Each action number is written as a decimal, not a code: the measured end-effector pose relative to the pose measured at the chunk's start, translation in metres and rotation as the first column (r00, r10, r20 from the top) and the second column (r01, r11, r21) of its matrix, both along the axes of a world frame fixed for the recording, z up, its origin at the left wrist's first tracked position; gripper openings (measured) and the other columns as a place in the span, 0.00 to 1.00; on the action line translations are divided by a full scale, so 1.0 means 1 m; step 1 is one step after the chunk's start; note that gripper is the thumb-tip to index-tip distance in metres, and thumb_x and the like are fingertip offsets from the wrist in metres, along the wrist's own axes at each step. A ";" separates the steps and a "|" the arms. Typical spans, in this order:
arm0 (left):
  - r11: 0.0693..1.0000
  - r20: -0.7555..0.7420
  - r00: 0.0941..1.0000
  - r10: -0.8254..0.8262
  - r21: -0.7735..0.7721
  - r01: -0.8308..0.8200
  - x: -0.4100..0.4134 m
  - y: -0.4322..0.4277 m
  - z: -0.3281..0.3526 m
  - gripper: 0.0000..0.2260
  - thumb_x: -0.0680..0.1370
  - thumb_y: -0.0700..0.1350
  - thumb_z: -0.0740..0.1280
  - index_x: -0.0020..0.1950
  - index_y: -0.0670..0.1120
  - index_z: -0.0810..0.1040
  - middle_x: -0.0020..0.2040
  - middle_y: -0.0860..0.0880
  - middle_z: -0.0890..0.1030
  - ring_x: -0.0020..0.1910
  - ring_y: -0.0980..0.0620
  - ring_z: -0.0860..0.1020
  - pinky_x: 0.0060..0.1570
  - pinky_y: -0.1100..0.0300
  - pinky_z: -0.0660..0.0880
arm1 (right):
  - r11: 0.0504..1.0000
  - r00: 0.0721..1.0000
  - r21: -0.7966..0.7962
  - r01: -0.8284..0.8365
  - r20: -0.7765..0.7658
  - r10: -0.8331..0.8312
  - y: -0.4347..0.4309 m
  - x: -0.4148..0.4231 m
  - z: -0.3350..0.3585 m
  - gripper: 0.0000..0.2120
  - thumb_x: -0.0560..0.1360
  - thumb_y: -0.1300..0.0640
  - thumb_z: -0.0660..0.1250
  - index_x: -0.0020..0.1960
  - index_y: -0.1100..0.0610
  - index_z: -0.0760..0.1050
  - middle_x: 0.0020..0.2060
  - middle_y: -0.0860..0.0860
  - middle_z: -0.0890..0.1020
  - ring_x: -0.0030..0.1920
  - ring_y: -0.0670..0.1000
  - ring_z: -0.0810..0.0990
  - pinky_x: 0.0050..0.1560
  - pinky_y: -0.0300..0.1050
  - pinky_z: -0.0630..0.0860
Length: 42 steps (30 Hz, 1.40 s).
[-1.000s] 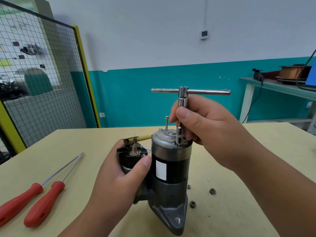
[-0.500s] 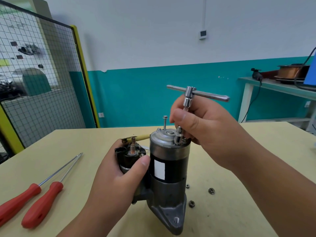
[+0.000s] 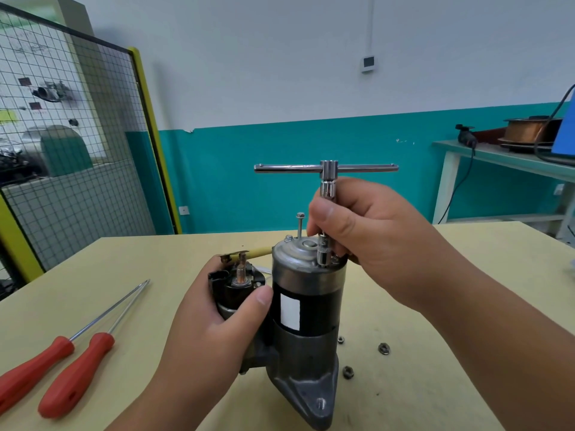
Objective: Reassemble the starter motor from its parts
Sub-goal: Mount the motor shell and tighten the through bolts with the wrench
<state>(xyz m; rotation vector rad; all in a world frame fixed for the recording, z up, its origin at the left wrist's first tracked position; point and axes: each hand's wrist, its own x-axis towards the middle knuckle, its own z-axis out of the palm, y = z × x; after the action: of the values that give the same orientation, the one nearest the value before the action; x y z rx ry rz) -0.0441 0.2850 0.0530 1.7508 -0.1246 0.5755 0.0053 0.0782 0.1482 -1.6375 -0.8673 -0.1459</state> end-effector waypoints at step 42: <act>1.000 -0.017 0.999 0.029 -0.004 -0.029 0.002 0.000 0.001 0.17 0.66 0.66 0.69 0.52 0.63 0.83 0.42 0.57 0.86 0.38 0.54 0.85 0.28 0.58 0.75 | 1.000 0.997 0.016 -0.001 -0.083 0.002 0.003 0.000 -0.001 0.17 0.80 0.41 0.60 0.41 0.46 0.81 0.30 0.41 0.76 0.33 0.38 0.74 0.34 0.28 0.69</act>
<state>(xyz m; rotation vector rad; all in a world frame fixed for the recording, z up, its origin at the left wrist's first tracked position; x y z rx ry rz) -0.0422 0.2854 0.0539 1.7555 -0.0865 0.5818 0.0053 0.0808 0.1472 -1.6163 -0.8025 -0.0833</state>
